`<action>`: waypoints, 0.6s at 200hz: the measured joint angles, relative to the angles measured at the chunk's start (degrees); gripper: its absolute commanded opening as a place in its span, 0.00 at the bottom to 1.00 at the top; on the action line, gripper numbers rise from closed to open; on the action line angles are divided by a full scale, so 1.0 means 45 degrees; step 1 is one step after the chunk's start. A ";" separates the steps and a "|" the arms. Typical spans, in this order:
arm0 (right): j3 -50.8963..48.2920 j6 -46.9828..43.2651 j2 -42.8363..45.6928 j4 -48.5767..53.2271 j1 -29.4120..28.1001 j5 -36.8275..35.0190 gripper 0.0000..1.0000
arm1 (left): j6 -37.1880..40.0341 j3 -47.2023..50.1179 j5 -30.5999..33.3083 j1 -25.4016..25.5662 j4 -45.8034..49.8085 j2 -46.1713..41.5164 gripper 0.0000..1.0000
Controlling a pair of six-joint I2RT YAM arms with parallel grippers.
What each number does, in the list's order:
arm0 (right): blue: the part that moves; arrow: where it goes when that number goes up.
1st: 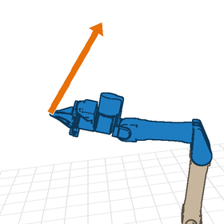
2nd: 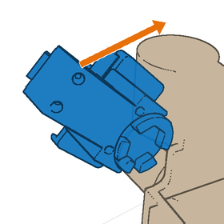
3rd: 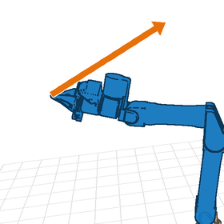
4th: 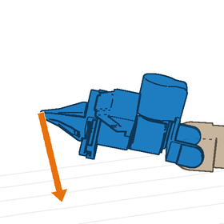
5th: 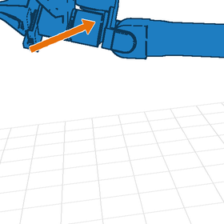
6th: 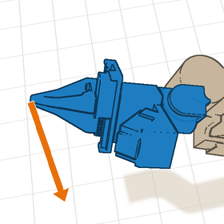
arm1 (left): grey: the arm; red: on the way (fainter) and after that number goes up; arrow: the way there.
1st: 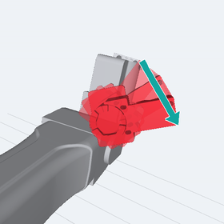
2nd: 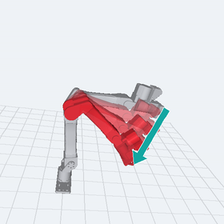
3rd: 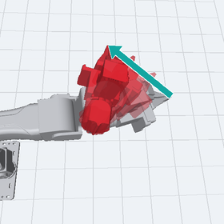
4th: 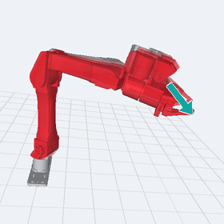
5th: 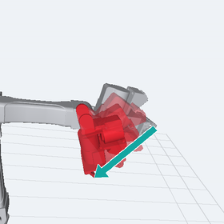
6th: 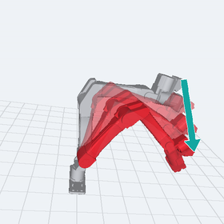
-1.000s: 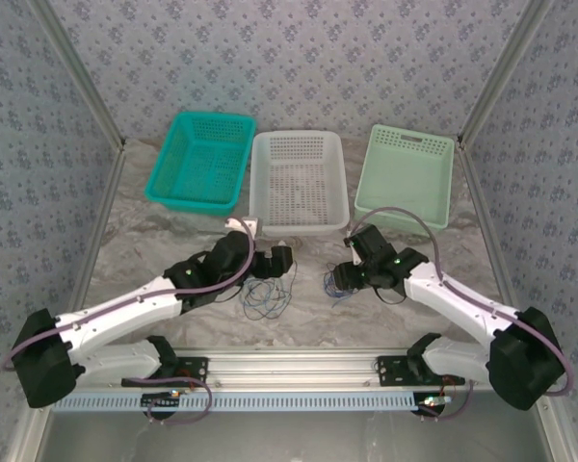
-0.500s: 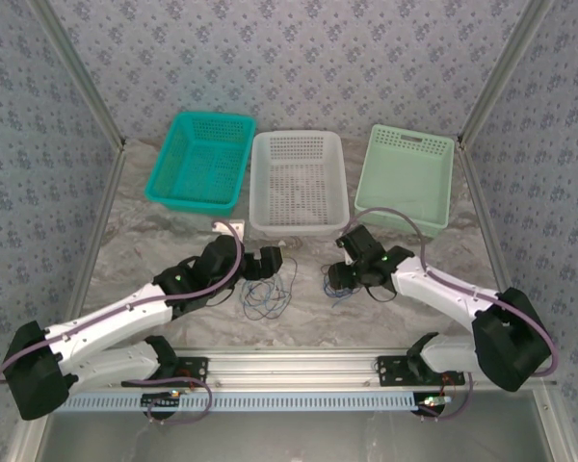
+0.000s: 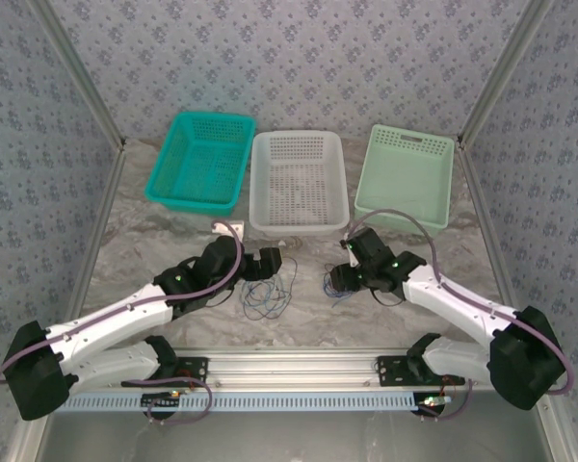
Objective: Untangle the cables
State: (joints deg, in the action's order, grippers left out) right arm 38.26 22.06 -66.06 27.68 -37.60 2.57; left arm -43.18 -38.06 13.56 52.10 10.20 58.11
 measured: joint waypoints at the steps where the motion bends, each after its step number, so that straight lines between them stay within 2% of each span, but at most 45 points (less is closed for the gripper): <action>1: -0.0005 0.0000 0.0000 0.0000 -0.0005 0.0005 0.53 | 0.0000 0.0000 -0.0015 0.0000 0.0000 0.0010 1.00; 31: -0.0044 -0.0005 -0.0447 -0.0049 -0.0131 0.0151 0.51 | 0.0005 0.0000 -0.0073 0.0000 -0.0005 0.0049 0.99; 58: -0.0044 -0.0015 -0.1307 -0.0223 -0.0126 0.0112 0.33 | 0.0005 0.0000 -0.0078 -0.0005 -0.0034 0.0189 1.00; 91: -0.0029 0.0146 -0.1598 -0.0505 -0.0185 -0.0311 0.04 | 0.0005 0.0000 -0.0073 -0.0005 -0.0024 0.0267 0.99; 101: -0.0019 0.0238 -0.1438 -0.0481 -0.0296 -0.0597 0.00 | 0.0005 0.0000 -0.0068 -0.0005 -0.0015 0.0267 1.00; 120: 0.0083 0.0233 -0.0486 -0.0219 -0.0811 -0.1234 0.00 | 0.0005 0.0000 -0.0068 -0.0005 0.0005 0.0267 0.99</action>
State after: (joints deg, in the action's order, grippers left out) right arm 38.63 23.11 -68.25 26.70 -41.25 -2.98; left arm -43.16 -38.06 13.26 52.07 10.22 59.31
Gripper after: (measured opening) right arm 0.068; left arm 0.994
